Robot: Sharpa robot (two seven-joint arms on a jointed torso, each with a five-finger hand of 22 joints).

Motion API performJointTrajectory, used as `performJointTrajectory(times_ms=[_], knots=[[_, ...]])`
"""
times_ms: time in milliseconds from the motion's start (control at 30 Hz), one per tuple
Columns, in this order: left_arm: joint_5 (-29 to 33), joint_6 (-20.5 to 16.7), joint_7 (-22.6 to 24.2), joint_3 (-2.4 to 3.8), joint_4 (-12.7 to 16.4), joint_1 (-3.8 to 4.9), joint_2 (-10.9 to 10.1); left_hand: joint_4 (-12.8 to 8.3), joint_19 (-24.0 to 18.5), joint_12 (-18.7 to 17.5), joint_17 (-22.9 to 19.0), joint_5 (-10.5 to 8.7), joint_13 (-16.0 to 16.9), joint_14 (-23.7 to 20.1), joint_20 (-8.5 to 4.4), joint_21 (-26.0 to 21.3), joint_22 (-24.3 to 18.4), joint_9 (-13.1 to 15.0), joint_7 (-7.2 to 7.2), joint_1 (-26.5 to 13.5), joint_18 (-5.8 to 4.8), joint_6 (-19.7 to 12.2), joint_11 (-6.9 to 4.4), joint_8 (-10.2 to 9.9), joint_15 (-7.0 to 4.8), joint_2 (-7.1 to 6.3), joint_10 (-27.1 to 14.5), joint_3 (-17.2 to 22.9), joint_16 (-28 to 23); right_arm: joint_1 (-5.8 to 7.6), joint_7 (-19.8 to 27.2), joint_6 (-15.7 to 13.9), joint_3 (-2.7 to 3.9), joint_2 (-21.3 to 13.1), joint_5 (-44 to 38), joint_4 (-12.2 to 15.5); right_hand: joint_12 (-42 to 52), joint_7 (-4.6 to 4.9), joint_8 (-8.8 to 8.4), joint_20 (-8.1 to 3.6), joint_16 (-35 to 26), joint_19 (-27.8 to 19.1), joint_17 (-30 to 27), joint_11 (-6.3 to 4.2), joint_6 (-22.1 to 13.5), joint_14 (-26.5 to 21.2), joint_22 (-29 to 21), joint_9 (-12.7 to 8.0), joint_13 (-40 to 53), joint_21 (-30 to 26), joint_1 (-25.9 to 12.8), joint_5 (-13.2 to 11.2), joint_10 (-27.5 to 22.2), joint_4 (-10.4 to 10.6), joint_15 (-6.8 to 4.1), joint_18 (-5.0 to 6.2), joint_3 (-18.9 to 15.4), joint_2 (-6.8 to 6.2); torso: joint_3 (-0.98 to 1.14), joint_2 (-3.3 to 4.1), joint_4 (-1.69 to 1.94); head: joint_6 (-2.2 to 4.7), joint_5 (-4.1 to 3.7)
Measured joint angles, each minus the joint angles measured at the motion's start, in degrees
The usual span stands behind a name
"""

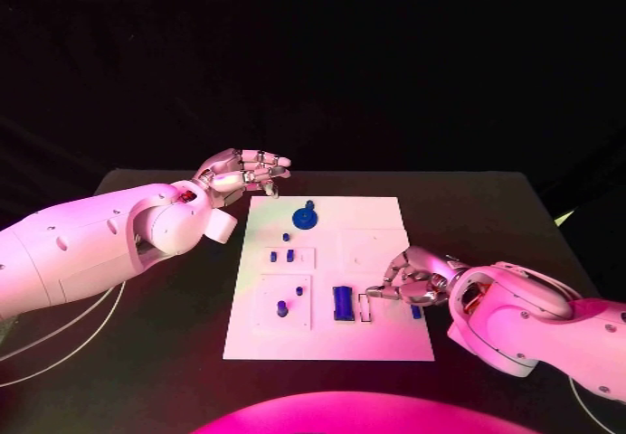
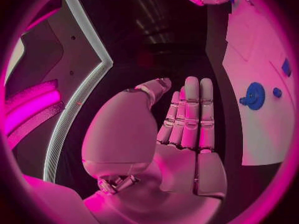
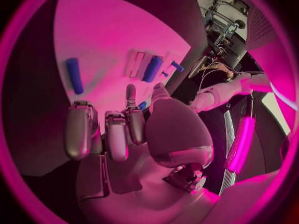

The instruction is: Assemble the parts on the task board

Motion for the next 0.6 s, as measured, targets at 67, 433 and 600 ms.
performJointTrajectory(times_ms=[67, 433, 600], knots=[[0.0, -0.02, -0.01, 0.0, 0.04, 0.0, -0.07, 0.0, 0.0, 0.0, 0.0, 0.0, 0.0, 0.0, 0.0, 0.0, 0.0, 0.0, 0.0, 0.0, 0.0, 0.0, 0.0, 0.0, 0.0, 0.0, 0.0, 0.0, 0.0, 0.69, 0.0, -0.27, 0.07, -1.97, 0.24, 0.06, 0.0, 0.02, -0.09, 0.0, 0.0, 0.0, 0.0, 0.0, -0.02, 0.0, 0.0, -0.04, 0.0, 0.0, 1.08, 0.88, 0.0, -0.06, 0.0, 0.0, -0.53, -0.23, -0.03, -0.02, -0.03, 0.1, -0.13], [0.13, -0.01, 0.12, -0.02, 0.26, -0.01, -0.09, 0.0, 0.0, 0.0, 0.0, 0.0, 0.0, 0.0, 0.0, 0.0, 0.0, 0.0, 0.0, 0.0, 0.0, 0.0, 0.0, 0.0, 0.0, 0.0, 0.0, 0.0, 0.0, 1.06, -0.28, 0.16, -0.23, -8.24, 0.39, -0.42, 0.9, 0.38, -1.5, 0.0, 0.0, 0.0, -0.01, 0.42, -0.8, 0.0, -0.01, -0.42, 0.18, 0.46, 8.37, 2.59, 0.21, -0.32, 0.01, 0.0, -0.79, -0.85, 0.02, 0.03, -0.16, 0.04, -1.21], [0.18, 0.0, 0.17, -0.02, 0.28, -0.02, -0.04, 0.0, 0.0, 0.0, 0.0, 0.0, 0.0, 0.0, 0.0, 0.0, 0.0, 0.0, 0.0, 0.0, 0.0, 0.0, 0.0, 0.0, 0.0, 0.0, 0.0, 0.0, 0.0, -0.87, -0.44, 0.67, -0.42, -8.09, -0.37, -0.79, 1.11, 0.38, -1.5, 0.0, 0.0, 0.0, -0.01, 0.42, -0.8, 0.0, -0.01, -0.48, 0.18, 0.46, 8.59, 2.2, 0.21, -0.32, 0.02, 0.0, -0.79, -0.62, 0.0, 0.04, -0.16, -0.05, -1.38]])
